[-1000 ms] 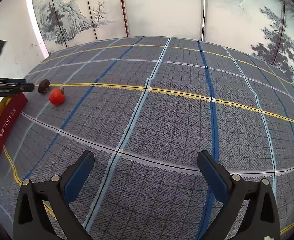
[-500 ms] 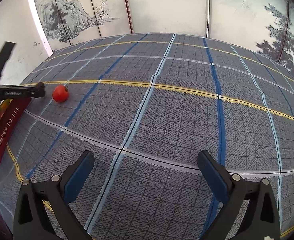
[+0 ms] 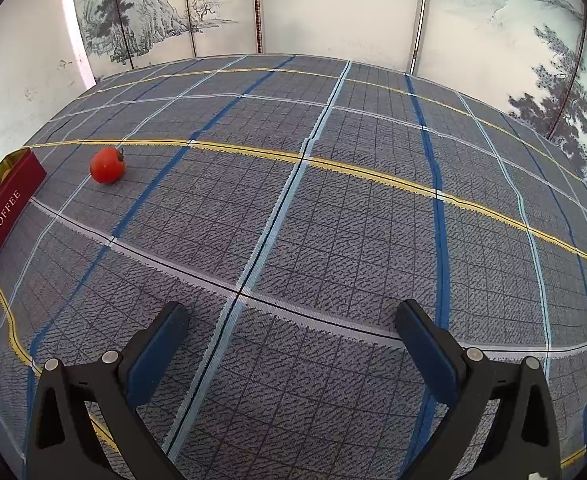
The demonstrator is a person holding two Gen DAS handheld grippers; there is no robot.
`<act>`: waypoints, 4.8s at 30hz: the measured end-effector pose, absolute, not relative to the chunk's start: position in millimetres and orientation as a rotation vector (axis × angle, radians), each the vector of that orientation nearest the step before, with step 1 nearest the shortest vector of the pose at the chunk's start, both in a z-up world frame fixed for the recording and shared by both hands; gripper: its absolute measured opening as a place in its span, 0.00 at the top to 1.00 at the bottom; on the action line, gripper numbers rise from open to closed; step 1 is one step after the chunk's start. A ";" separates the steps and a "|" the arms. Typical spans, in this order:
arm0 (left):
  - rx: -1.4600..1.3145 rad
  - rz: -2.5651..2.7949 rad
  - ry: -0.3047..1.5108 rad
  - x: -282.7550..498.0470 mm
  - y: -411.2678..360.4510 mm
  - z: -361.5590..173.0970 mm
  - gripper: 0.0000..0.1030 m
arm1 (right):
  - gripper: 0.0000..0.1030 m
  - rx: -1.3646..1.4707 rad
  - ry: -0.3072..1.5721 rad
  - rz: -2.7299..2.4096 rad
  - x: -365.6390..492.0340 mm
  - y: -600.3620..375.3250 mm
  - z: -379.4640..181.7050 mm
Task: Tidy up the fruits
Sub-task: 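Carry the brown date into the tin and open the left tool, then grasp the red cherry tomato from the table with the right tool, then lower the red tomato into the tin and open the right tool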
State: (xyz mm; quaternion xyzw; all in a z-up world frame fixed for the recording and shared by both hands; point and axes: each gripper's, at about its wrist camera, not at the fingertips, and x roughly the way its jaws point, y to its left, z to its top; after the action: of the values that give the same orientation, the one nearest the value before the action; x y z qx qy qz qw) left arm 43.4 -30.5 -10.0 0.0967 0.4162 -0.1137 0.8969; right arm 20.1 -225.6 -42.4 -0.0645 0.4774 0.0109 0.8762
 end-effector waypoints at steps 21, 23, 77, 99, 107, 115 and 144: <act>0.170 -0.184 0.849 4.3 22.0 -8.2 0.65 | 0.00 -0.134 0.997 0.023 20.4 -225.0 -42.2; 0.159 -0.171 0.851 4.0 30.5 -8.8 0.65 | 0.00 -0.134 0.997 0.023 20.5 -225.0 -42.2; 0.037 -0.102 0.905 35.8 106.7 -48.9 0.52 | 0.00 -0.134 0.997 0.023 21.3 -224.7 -42.1; 0.151 0.017 0.803 5.6 102.2 -30.2 0.35 | 0.00 -0.110 0.995 -0.033 21.2 -231.9 -41.7; 0.143 0.010 0.792 2.9 104.8 -27.2 0.29 | 0.00 -0.092 0.990 -0.054 21.2 -225.7 -40.6; 0.133 0.021 0.805 7.1 111.4 -28.4 0.28 | 0.00 -0.138 0.801 0.179 18.8 -157.5 -1.8; 0.090 -0.007 0.838 33.7 115.8 -29.7 0.25 | 0.69 -0.211 0.955 0.366 118.6 -70.6 -54.1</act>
State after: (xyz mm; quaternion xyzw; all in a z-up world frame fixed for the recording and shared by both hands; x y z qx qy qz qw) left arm 33.7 115.8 -29.7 0.0437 0.4068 -0.0033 0.9125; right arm 118.6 -70.6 -54.1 -0.1008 0.4562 0.1748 0.8667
